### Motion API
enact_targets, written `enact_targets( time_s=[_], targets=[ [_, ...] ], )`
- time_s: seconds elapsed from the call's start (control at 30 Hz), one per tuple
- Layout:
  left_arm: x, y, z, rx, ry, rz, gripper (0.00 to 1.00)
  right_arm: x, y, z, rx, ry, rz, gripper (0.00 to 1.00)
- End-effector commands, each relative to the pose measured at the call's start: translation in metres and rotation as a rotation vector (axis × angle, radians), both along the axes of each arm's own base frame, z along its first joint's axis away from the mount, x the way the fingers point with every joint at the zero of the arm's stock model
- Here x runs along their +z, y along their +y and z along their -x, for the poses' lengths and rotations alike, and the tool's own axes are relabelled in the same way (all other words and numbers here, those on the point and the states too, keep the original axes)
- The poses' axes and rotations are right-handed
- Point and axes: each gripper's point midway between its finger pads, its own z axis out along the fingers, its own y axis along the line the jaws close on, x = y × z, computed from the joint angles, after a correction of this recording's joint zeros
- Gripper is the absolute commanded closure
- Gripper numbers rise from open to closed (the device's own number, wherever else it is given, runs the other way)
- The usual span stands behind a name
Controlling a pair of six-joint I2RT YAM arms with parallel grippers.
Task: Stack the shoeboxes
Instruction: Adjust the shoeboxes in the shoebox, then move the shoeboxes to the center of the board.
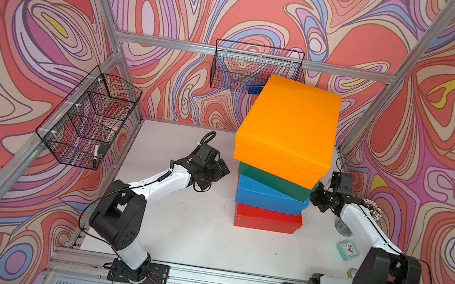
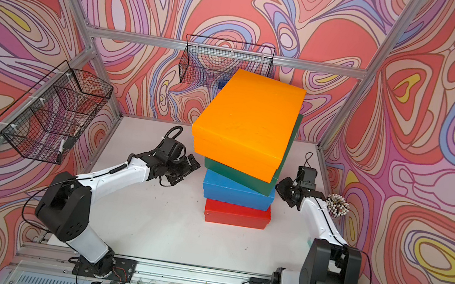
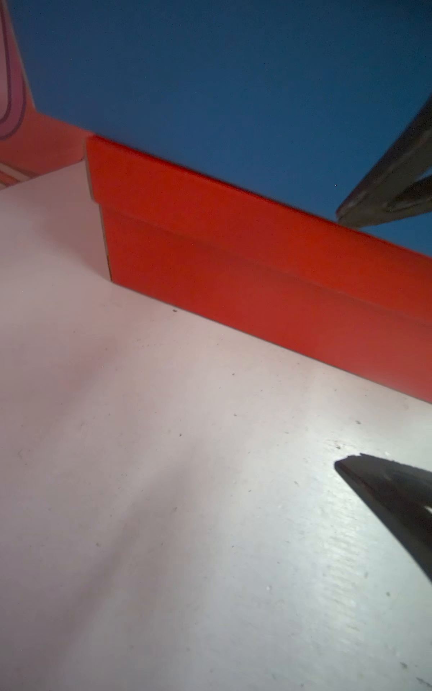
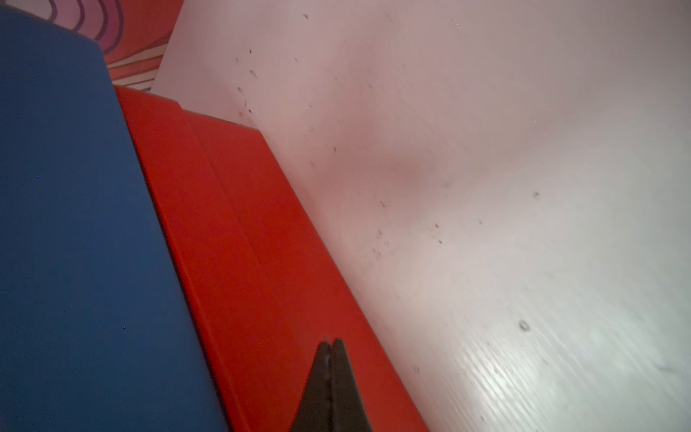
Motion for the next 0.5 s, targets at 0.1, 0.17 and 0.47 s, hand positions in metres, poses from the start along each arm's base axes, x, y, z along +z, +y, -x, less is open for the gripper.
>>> enact_targets(
  time_s=[0.1,0.17,0.47],
  targets=[
    [-0.018,-0.031,-0.031,-0.017,-0.008,0.068,0.04,-0.009,0.029,-0.037,0.051,-0.127,-0.12,1.0],
    [-0.025,-0.036,-0.036,-0.016,-0.004,0.085,0.04,-0.018,0.039,-0.039,0.071,-0.122,-0.143,1.0],
    [-0.039,-0.027,-0.021,0.004,0.015,0.081,0.04,-0.038,0.087,-0.042,0.149,-0.108,-0.185,1.0]
  ],
)
